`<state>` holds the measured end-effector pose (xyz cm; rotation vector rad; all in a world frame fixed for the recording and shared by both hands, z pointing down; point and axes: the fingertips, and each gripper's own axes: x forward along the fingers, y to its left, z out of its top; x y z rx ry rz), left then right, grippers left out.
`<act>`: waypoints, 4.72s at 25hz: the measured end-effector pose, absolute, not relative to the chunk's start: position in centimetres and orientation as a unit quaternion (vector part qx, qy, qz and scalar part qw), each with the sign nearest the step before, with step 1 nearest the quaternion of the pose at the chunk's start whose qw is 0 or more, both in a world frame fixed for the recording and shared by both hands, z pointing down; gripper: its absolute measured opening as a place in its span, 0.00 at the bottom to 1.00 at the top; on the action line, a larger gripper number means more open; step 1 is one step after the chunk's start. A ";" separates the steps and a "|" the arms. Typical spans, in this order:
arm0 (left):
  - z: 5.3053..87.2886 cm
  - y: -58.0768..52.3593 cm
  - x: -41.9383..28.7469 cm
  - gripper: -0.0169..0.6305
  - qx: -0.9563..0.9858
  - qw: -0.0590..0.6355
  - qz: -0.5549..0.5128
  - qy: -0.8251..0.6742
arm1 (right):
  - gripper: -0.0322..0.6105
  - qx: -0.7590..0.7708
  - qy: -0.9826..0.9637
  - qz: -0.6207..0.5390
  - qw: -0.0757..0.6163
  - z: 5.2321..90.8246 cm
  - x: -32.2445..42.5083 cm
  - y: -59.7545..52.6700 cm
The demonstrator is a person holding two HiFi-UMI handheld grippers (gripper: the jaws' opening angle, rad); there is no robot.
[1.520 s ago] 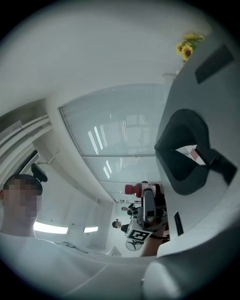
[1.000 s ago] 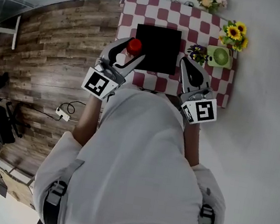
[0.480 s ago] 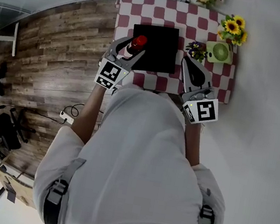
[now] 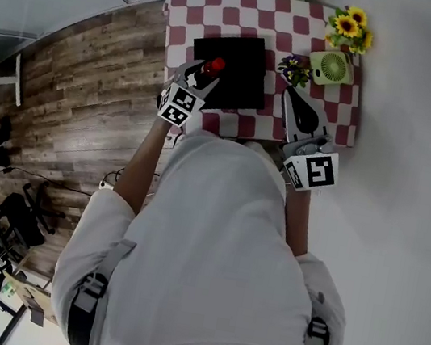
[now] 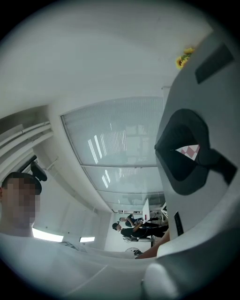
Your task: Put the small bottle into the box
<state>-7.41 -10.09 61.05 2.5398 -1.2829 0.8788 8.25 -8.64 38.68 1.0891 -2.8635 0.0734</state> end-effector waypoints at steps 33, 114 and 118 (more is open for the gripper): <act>77.5 -5.9 -4.2 0.37 0.824 0.084 0.523 -0.199 | 0.05 0.408 -0.908 0.048 0.076 40.2 10.4 -7.9; 41.9 -3.6 -6.6 0.32 0.896 0.048 0.085 -0.433 | 0.05 0.263 -0.963 0.026 0.042 38.7 2.9 -4.9; 38.3 -3.5 -6.8 0.23 0.889 0.029 0.036 -0.456 | 0.05 0.258 -0.965 0.022 0.040 38.1 2.7 -4.8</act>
